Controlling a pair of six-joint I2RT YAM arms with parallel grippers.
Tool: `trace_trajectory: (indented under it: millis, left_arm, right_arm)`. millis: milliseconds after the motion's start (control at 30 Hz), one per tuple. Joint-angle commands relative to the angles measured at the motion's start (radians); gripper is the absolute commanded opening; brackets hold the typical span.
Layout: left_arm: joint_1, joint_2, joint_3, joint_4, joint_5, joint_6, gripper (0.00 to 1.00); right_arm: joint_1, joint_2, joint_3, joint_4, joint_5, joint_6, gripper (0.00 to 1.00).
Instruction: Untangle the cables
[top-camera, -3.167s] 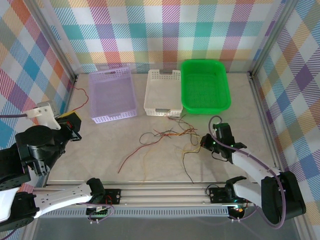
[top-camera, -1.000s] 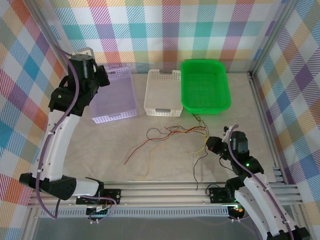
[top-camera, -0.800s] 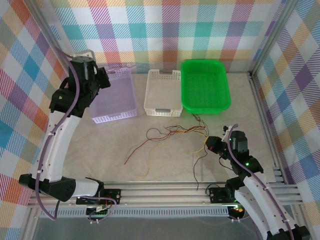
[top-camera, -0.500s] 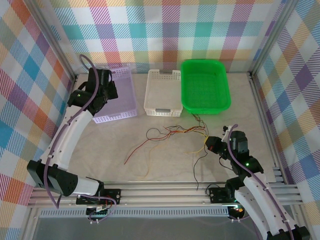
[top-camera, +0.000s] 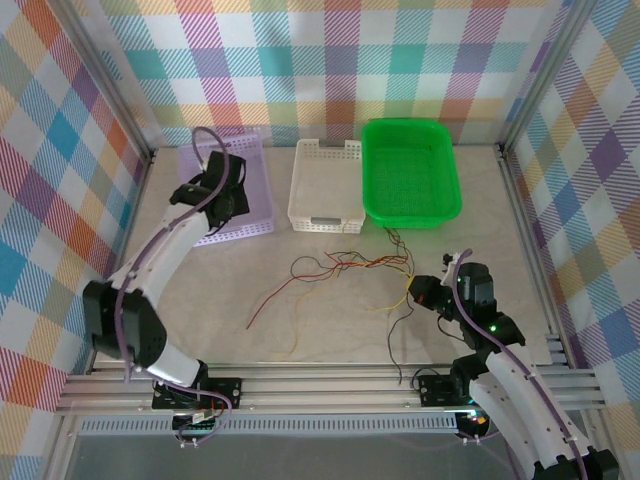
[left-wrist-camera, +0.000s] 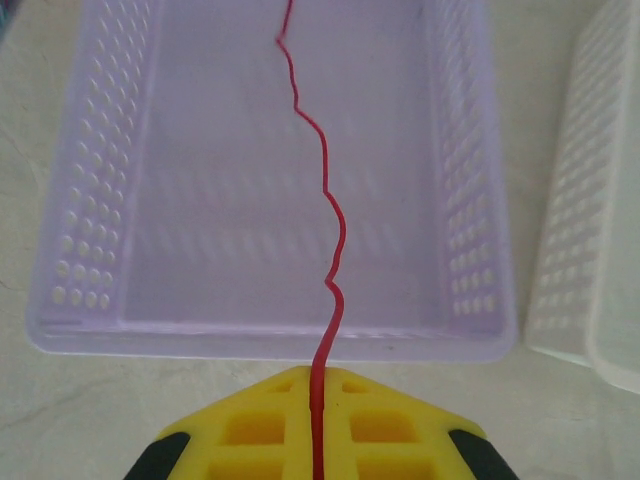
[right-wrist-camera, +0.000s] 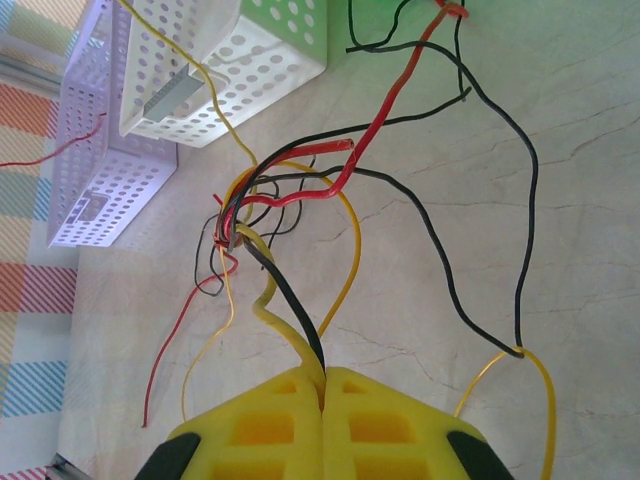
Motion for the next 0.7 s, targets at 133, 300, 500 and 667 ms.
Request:
trace_trajectory:
  millis: [133,300,500,667]
  left_arm:
    - [0.041,0.201,0.084,-0.020,-0.016,-0.051,0.00]
    - [0.064,0.351,0.176,-0.042,0.014,-0.064,0.00]
    - [0.067,0.497,0.274,-0.085,0.029,-0.076,0.00]
    - [0.070,0.546,0.334,-0.112,0.038,-0.075,0.09]
  right_arm:
    - [0.000,-0.027,0.033,-0.008,-0.098,-0.036,0.00]
    - [0.003,-0.063,0.046,-0.045,-0.122,-0.050,0.00]
    - [0.006,-0.043,0.071,-0.063,-0.143,-0.074,0.00]
    - [0.009,-0.021,0.096,-0.066,-0.164,-0.086,0.00]
